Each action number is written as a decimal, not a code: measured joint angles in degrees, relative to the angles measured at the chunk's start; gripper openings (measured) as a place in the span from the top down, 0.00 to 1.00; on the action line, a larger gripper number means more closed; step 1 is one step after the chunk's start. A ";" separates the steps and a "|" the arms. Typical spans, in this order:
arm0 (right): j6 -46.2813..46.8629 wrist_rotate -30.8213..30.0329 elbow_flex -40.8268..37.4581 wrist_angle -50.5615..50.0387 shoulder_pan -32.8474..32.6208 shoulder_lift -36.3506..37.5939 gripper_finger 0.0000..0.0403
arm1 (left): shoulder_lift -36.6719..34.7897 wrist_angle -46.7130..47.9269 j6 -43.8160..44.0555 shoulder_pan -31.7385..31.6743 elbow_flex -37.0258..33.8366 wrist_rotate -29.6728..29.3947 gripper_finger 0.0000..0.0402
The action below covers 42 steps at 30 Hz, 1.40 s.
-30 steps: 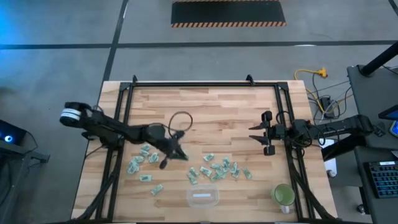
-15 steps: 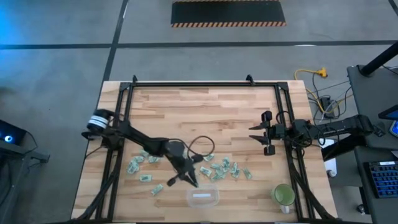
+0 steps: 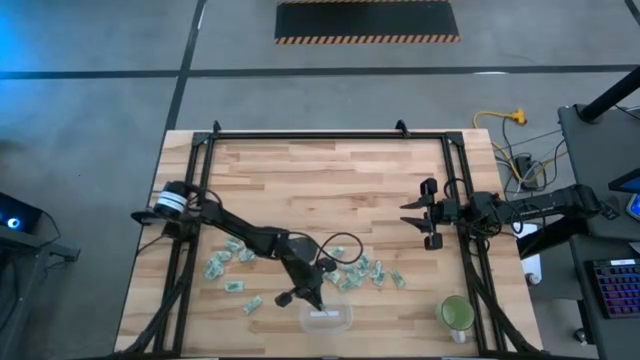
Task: Pick and place Stevia / Truvia into bins
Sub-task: Put the stevia packet into the transparent container
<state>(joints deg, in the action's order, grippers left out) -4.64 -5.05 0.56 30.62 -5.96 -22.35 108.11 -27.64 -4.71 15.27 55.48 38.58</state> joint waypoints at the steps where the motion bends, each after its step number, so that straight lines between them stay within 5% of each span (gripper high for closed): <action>1: 0.02 0.01 0.00 -0.03 0.00 0.00 0.69 | -0.25 0.00 -0.28 0.01 -0.16 -0.19 0.95; 9: 2.08 1.26 0.02 -0.27 0.02 -0.67 0.70 | -0.76 -0.07 -0.18 0.05 -0.30 -2.65 0.70; 13: 3.93 8.87 0.02 -1.27 0.00 -3.65 0.70 | -3.07 5.10 -0.13 -0.65 -0.39 -3.36 0.61; 17: 6.48 10.58 0.18 -1.80 -0.09 -9.57 0.70 | -9.64 18.59 -0.21 -1.05 -0.49 -15.22 0.59; 21: 6.64 9.58 3.26 -1.98 -0.98 -18.25 0.71 | -15.98 31.17 0.24 -0.74 -1.03 -30.56 0.59; 24: 6.36 9.51 7.86 -5.01 -2.02 -26.29 0.72 | -20.27 35.73 2.55 -0.52 -2.44 -36.18 0.59; 31: 7.04 9.36 22.00 -18.49 -2.88 -46.74 0.75 | -28.04 38.13 6.99 -0.52 -8.79 -39.86 0.59; 42: -4.37 9.43 38.04 -17.73 -3.08 -70.50 0.81 | -34.47 38.27 10.36 -0.63 -15.96 -45.15 0.59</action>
<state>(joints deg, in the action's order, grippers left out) -9.02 4.38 38.60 12.89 -9.04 -92.85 73.64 10.63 5.65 14.63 39.53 -6.57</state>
